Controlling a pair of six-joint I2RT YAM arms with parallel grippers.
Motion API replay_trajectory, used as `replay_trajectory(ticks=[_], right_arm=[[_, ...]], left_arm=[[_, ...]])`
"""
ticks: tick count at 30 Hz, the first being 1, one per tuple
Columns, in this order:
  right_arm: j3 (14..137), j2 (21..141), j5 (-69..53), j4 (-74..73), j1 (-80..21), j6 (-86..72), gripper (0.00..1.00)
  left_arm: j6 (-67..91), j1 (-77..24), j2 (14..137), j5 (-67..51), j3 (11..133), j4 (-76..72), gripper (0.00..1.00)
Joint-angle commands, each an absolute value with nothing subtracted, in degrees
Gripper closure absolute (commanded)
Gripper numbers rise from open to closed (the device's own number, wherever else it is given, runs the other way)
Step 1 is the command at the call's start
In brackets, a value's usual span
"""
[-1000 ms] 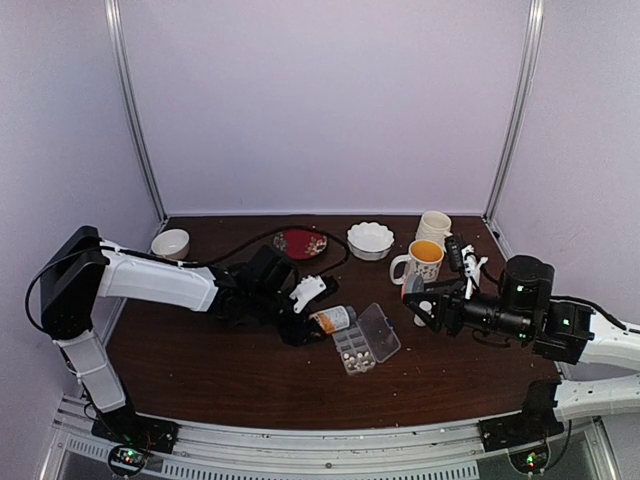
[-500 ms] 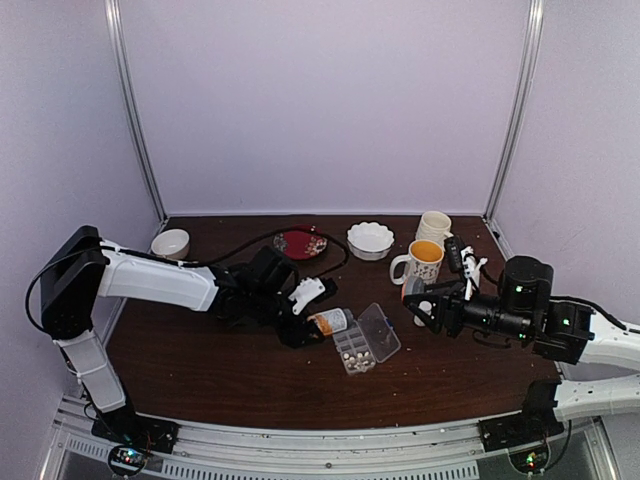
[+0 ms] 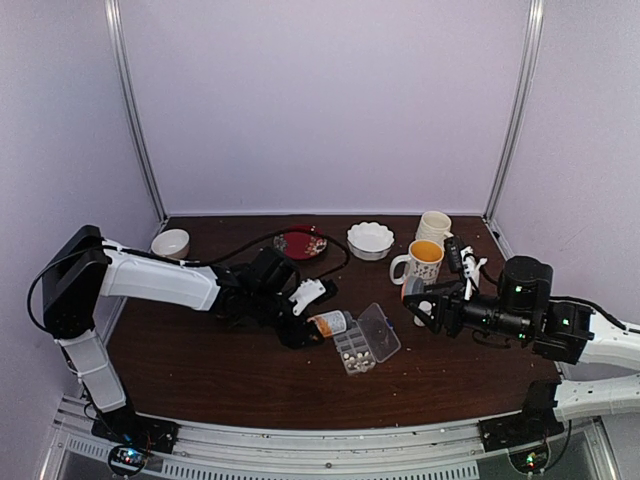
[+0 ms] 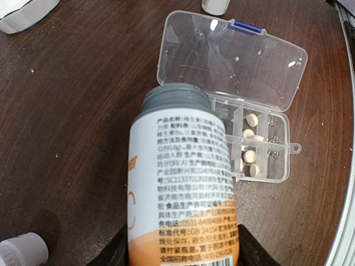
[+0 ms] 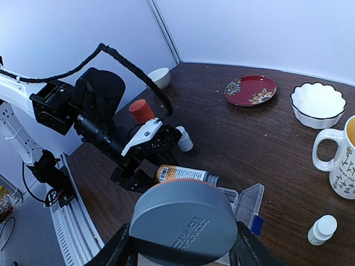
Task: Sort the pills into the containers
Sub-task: Pour the pill into the compartment of the pill container.
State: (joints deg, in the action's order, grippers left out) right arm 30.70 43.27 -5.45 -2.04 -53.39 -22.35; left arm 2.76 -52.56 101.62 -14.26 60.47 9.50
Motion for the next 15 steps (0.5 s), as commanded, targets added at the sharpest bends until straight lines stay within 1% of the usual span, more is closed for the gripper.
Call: replay_trajectory(ticks=[1, 5, 8, 11, 15], right_arm=[[30.7, 42.8, -4.9, -2.4, -53.7, -22.1, 1.0], [30.5, 42.5, -4.6, -2.7, -53.6, -22.0, 1.0], [30.5, 42.3, -4.5, -2.8, -53.6, -21.8, 1.0], [30.5, 42.5, -4.5, -2.7, -53.6, -21.8, 1.0], [30.4, 42.7, -4.3, -3.0, -53.6, -21.7, 1.0]], left_arm=[[2.9, -52.5, 99.6, -12.6, 59.4, 4.7, 1.0], [2.1, -52.9, 103.0, -14.3, 64.7, 11.6, 1.0], [2.4, -53.0, 102.7, -13.2, 62.8, 8.2, 1.0], [2.2, -53.0, 103.3, -13.3, 64.6, 10.9, 1.0], [2.5, -53.0, 103.1, -13.7, 64.0, 9.5, 1.0]])
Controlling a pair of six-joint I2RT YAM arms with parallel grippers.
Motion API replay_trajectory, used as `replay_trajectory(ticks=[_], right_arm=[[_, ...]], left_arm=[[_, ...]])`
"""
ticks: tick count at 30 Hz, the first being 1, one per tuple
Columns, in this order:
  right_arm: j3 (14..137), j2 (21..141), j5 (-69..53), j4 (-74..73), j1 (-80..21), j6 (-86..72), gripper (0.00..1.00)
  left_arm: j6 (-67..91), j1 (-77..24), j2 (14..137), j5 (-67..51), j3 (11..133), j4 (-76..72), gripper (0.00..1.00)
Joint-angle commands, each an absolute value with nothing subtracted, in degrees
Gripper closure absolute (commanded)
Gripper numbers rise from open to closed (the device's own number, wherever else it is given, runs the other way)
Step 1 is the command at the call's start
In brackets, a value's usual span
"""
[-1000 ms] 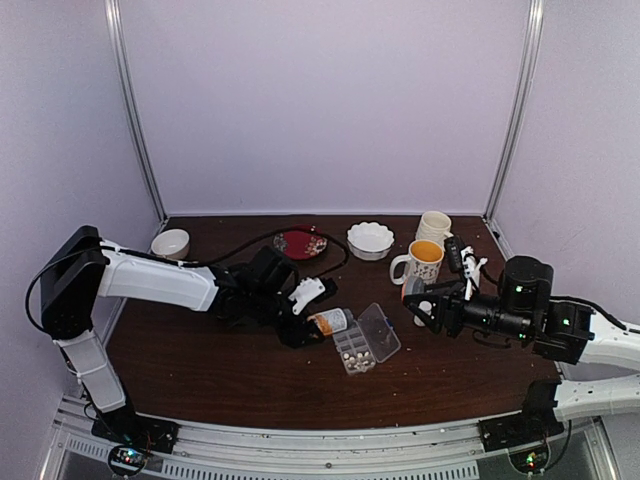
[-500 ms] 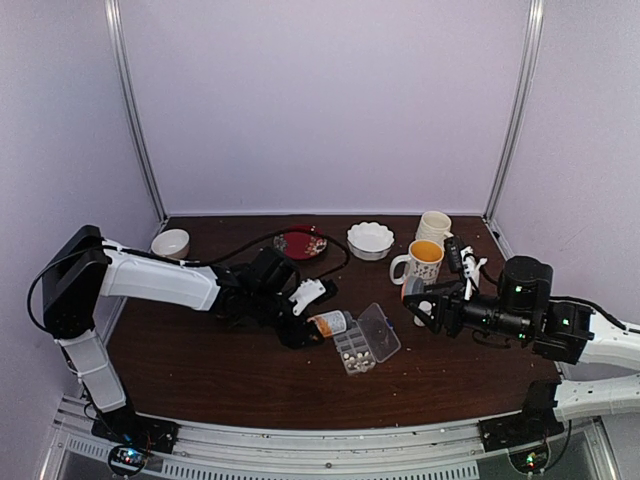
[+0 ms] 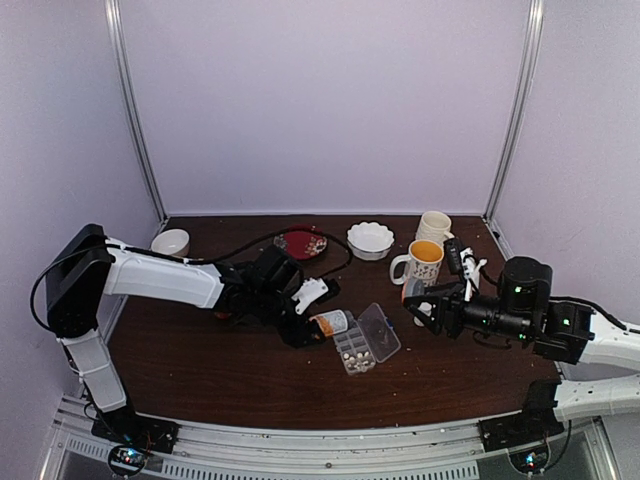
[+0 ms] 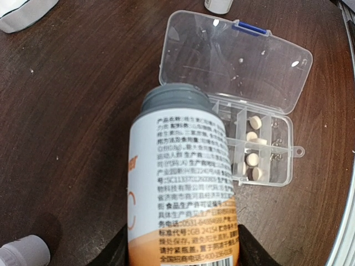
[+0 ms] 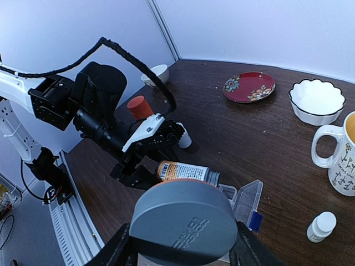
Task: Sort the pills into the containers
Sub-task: Pour the pill into the compartment of the pill container.
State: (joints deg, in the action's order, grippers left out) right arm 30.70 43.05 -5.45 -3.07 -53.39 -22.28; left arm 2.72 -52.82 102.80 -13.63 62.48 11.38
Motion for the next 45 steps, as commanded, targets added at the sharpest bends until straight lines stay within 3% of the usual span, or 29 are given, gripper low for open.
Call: replay_trajectory(ticks=[1, 8, 14, 29, 45], right_arm=[[30.4, 42.9, -3.7, -3.3, -53.6, -21.6, 1.0], [35.4, 49.6, 6.6, -21.5, -51.1, -23.4, 1.0], [37.6, 56.8, 3.7, -33.5, -46.7, -26.9, 1.0], [38.5, 71.7, -2.1, -32.7, -43.8, -25.3, 0.94], [38.6, 72.2, -3.3, -32.0, -43.8, -25.1, 0.95]], left_arm=[[2.7, -53.0, 103.4, -13.9, 64.6, 10.1, 1.0], [3.1, -53.0, 102.0, -13.2, 64.3, 9.6, 1.0], [3.1, -53.0, 102.0, -13.7, 65.7, 11.4, 1.0], [4.9, -53.0, 101.9, -13.4, 63.7, 7.3, 1.0], [3.5, -53.2, 104.9, -12.4, 68.8, 14.8, 1.0]])
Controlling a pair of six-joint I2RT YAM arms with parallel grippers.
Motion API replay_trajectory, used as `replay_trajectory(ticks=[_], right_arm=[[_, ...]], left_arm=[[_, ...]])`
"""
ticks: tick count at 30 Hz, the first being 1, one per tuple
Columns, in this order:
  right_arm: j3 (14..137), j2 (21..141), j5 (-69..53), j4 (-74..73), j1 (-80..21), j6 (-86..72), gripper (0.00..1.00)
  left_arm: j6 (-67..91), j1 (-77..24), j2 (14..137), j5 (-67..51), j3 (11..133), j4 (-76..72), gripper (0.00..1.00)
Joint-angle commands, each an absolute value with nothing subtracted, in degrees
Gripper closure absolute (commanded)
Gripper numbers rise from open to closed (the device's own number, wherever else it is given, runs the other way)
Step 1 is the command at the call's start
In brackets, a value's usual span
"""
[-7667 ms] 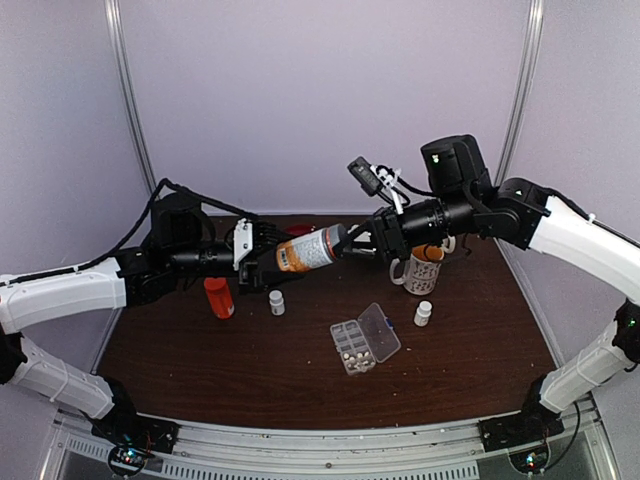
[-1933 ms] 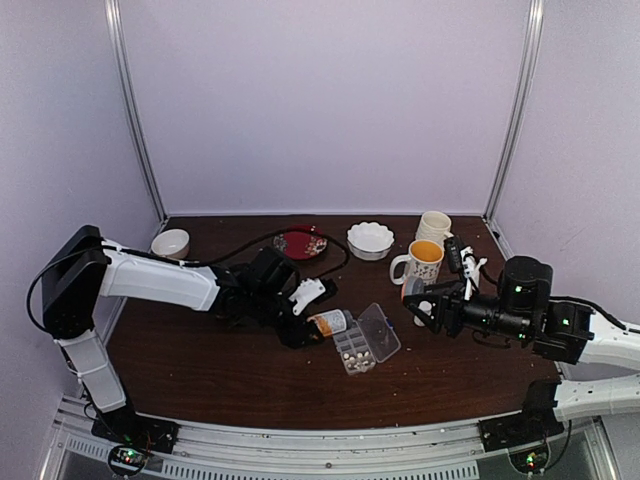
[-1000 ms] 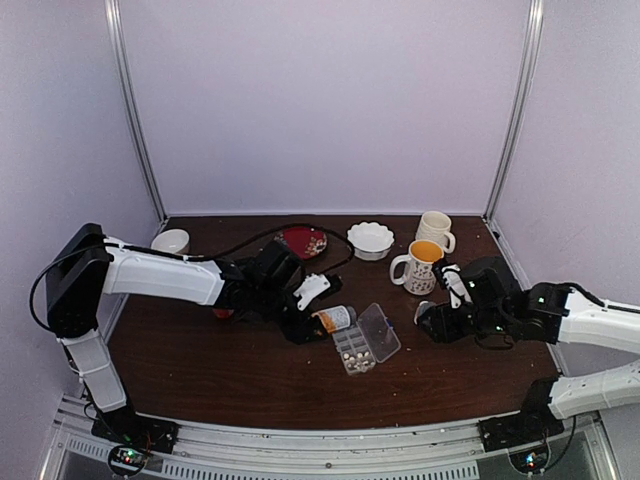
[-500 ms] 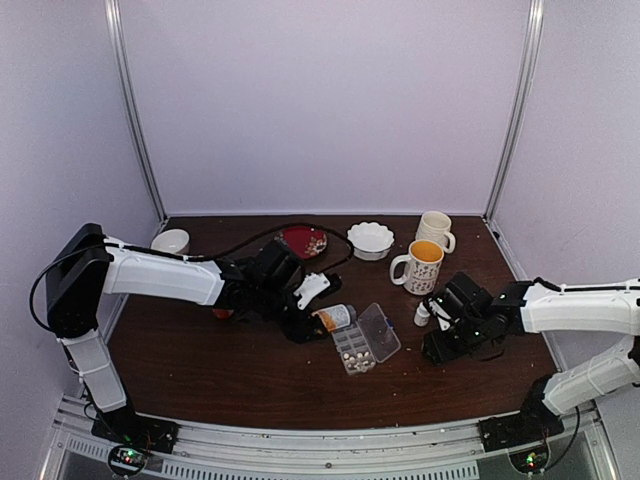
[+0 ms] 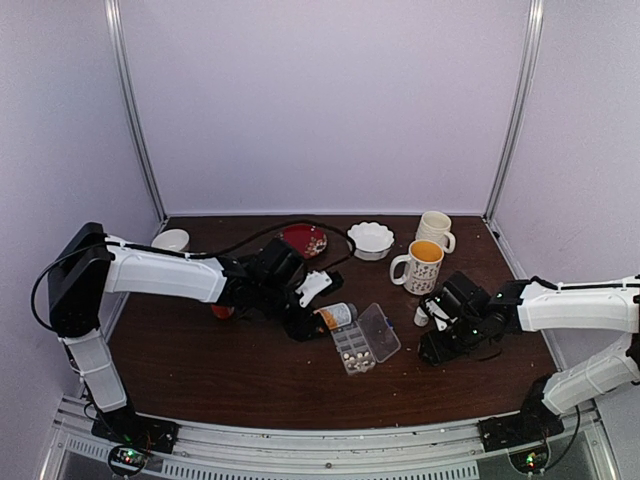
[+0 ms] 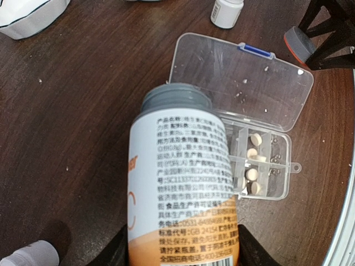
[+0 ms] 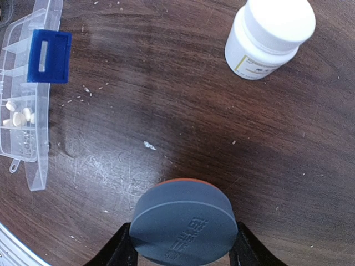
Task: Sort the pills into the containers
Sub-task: Pour the pill into the compartment of the pill container.
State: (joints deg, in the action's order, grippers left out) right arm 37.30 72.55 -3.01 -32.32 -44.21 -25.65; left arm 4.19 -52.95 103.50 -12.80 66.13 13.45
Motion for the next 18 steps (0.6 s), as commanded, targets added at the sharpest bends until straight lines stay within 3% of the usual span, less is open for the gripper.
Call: replay_trajectory(ticks=[1, 11, 14, 18], right_arm=[[38.7, 72.2, -3.5, -32.2, -43.8, -25.1, 0.95], [38.0, 71.8, -3.5, -31.3, -43.8, -25.1, 0.96], [38.4, 72.4, -4.0, -31.5, -43.8, -25.1, 0.96], [38.2, 72.2, -4.1, -31.4, -43.8, -25.0, 0.96]], left_arm=[[3.6, -53.2, 104.9, -13.0, 69.0, 14.8, 1.0], [4.1, -53.3, 102.3, -10.7, 65.2, 10.5, 1.0], [3.4, -53.3, 105.1, -11.0, 69.4, 16.4, 1.0], [4.6, -53.3, 103.0, -11.5, 64.5, 9.0, 1.0]])
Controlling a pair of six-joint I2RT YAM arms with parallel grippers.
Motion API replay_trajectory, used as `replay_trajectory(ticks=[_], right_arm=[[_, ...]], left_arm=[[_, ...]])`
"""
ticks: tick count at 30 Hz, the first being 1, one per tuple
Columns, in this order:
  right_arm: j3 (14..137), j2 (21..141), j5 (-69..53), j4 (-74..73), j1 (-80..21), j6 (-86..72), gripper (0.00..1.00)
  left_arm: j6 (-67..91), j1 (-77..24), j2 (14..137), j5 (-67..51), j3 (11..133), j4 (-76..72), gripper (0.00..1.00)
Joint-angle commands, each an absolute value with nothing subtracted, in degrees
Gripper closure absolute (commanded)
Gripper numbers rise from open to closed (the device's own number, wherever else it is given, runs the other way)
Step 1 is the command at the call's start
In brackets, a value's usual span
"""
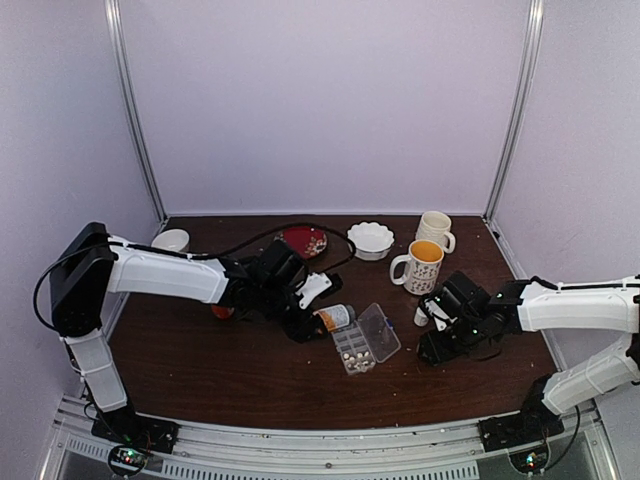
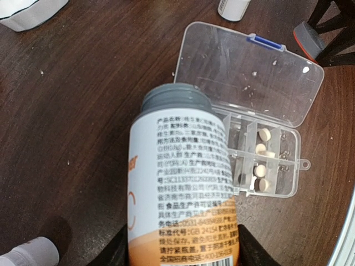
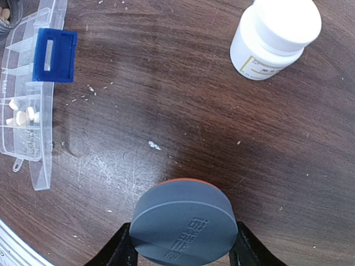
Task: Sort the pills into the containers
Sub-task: Pour the pill into the compartment of the pill container.
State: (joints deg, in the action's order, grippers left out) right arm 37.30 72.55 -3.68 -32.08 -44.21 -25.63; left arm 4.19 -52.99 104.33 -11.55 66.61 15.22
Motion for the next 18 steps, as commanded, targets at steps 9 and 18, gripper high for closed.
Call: replay_trajectory(ticks=[9, 18], right_arm=[[38.7, 72.4, -4.2, -31.9, -43.8, -24.8, 0.96], [38.4, 72.3, -4.5, -31.9, -43.8, -24.8, 0.97]], left_arm=[[4.5, -53.4, 104.4, -11.3, 66.9, 12.8, 1.0], [4.6, -53.5, 104.3, -12.5, 68.4, 14.9, 1.0]])
